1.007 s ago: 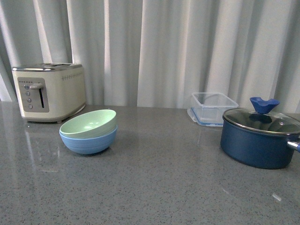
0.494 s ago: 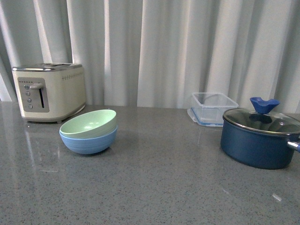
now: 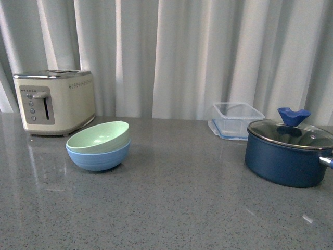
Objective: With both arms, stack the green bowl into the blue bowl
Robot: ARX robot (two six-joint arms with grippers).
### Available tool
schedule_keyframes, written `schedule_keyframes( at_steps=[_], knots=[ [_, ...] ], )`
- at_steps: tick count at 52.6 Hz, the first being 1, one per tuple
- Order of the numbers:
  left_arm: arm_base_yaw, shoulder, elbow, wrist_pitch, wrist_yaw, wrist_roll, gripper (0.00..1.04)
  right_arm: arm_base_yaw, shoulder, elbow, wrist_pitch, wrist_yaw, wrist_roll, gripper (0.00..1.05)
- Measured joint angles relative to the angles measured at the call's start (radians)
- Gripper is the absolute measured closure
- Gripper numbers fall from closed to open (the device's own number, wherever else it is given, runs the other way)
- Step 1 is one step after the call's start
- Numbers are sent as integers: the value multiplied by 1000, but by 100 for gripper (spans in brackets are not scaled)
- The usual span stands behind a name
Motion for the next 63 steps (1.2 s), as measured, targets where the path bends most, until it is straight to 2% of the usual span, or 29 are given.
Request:
schedule_keyframes(
  at_steps=[5,11,35,39,63],
  knots=[
    [0,0,0,0,0,0,7,0,0,0,0,0,-1,103],
    [0,0,0,0,0,0,7,0,0,0,0,0,-1,79],
    [0,0,0,0,0,0,7,0,0,0,0,0,0,8],
    [0,0,0,0,0,0,7,0,0,0,0,0,0,11],
    [0,0,0,0,0,0,7,0,0,0,0,0,0,10]
  ],
)
